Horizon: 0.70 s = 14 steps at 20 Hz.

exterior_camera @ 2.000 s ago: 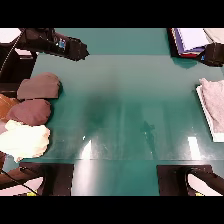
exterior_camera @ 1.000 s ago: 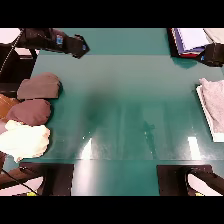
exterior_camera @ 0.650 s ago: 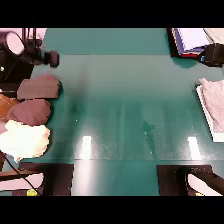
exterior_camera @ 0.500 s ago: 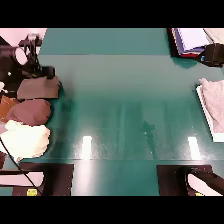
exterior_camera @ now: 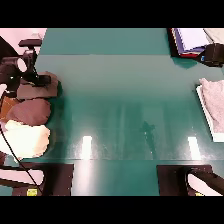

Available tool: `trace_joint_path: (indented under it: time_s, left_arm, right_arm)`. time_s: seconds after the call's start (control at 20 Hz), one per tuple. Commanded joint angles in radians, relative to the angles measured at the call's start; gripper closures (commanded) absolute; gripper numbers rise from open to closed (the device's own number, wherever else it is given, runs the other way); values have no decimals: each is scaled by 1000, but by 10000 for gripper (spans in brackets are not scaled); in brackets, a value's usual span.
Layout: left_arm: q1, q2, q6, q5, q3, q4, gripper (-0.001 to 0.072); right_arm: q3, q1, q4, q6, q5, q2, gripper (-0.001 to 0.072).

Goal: Fold the shirts.

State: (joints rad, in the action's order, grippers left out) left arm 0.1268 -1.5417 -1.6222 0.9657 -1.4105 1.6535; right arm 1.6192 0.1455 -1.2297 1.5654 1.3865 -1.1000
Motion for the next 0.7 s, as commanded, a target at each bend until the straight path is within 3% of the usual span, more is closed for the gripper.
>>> trace_joint_path:
  time_s: [0.0, 0.15, 0.3, 0.5, 0.65]
  left_arm:
    - [2, 103, 17, 7, -72, -30, 680]
    - [-60, 272, 118, 63, -194, -74, 681]
    - [-214, 410, 189, 162, -298, -94, 681]
    - [-492, 455, 190, 289, -325, -94, 681]
    - [-729, 388, 190, 294, -325, -95, 682]
  right_arm:
    - [3, 0, -1, 0, -8, 1, 692]
    - [45, 0, -2, 0, -42, 0, 692]
    - [111, -22, -3, 0, -104, 0, 692]
    - [178, -88, 0, 0, -100, 1, 692]
    - [201, -109, 2, 0, -74, 0, 692]
